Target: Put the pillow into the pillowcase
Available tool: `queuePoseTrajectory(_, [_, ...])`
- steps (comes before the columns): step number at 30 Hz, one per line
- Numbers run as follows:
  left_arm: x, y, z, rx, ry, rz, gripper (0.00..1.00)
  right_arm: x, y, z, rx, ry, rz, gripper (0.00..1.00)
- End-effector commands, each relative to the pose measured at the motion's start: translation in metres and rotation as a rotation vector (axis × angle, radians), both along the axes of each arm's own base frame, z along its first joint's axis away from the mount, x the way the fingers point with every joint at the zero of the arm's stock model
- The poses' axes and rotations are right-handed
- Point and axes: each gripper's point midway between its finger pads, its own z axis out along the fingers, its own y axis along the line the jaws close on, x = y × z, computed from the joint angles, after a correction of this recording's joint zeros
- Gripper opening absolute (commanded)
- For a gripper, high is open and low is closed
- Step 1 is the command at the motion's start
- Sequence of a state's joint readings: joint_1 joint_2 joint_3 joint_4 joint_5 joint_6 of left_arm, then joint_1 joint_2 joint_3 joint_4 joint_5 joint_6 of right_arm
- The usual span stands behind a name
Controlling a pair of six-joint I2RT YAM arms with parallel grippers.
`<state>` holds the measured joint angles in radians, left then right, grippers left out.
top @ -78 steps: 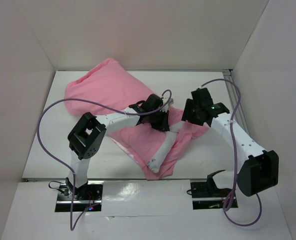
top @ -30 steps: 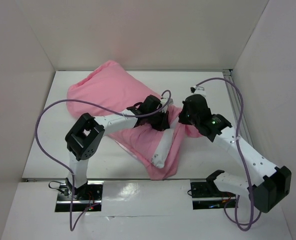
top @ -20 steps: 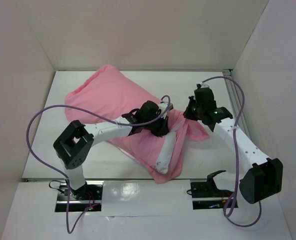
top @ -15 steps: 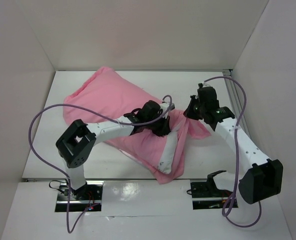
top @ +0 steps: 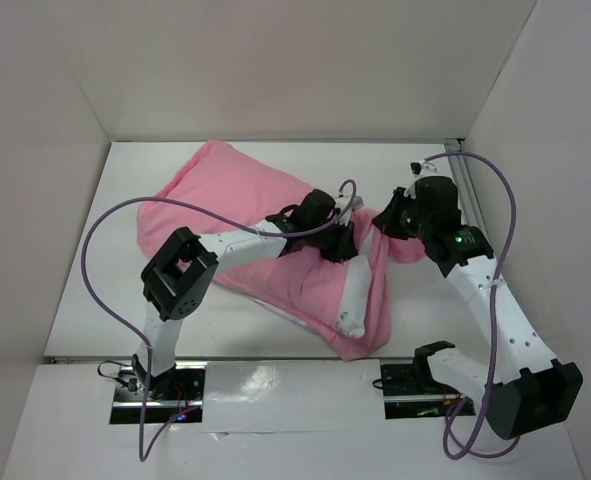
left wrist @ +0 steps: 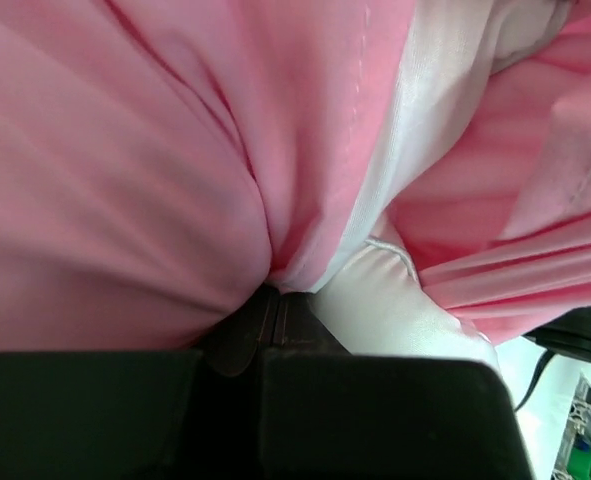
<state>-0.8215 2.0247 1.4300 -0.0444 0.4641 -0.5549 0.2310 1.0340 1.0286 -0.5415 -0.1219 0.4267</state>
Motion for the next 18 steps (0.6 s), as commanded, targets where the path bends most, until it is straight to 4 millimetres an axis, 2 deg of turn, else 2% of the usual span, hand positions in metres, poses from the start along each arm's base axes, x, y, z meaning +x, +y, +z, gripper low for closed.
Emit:
queuePoseTrajectory(1, [-0.091,0.077,-0.103,0.368,0.410,-0.062,0.00,0.032,0.006,0.166,0.099,-0.547,0.024,0.00])
queuePoseTrajectory(2, [-0.089,0.075,-0.095,0.353,0.396,-0.062,0.00,0.044,0.013,0.125,0.070,-0.409,0.051,0.04])
queuePoseTrajectory(3, [-0.088,0.076,-0.096,0.361,0.397,-0.047,0.00,0.049,0.016,0.110,0.063,-0.354,0.061,0.13])
queuePoseTrajectory(4, [-0.084,0.071,-0.088,0.341,0.378,-0.047,0.00,0.052,0.016,0.099,0.053,-0.301,0.061,0.23])
queuePoseTrajectory(5, [-0.084,0.071,-0.087,0.341,0.386,-0.040,0.00,0.059,0.014,0.074,0.029,-0.223,0.042,0.46])
queuePoseTrajectory(6, [-0.080,0.066,-0.080,0.324,0.369,-0.040,0.00,0.061,0.000,0.061,-0.015,-0.166,-0.040,0.55])
queuePoseTrajectory(7, [-0.077,0.065,-0.077,0.326,0.361,-0.035,0.00,0.062,-0.010,0.056,-0.033,-0.131,-0.102,0.58])
queuePoseTrajectory(8, [-0.076,0.065,-0.078,0.331,0.362,-0.023,0.00,0.063,-0.022,0.050,-0.066,-0.098,-0.167,0.58])
queuePoseTrajectory(9, [-0.071,0.060,-0.071,0.315,0.347,-0.023,0.00,0.059,-0.042,0.035,-0.136,-0.031,-0.260,0.58])
queuePoseTrajectory(10, [-0.071,0.060,-0.071,0.315,0.346,-0.023,0.00,0.057,-0.049,0.032,-0.166,-0.008,-0.290,0.58])
queuePoseTrajectory(11, [-0.070,0.058,-0.068,0.314,0.345,-0.023,0.00,0.057,-0.058,0.038,-0.183,-0.003,-0.324,0.58])
queuePoseTrajectory(15, [-0.062,0.058,-0.063,0.304,0.328,-0.008,0.00,0.044,-0.067,0.035,-0.214,0.029,-0.347,0.47])
queuePoseTrajectory(18, [-0.053,0.062,-0.061,0.309,0.318,0.029,0.00,0.025,-0.061,0.012,-0.187,0.113,-0.318,0.45])
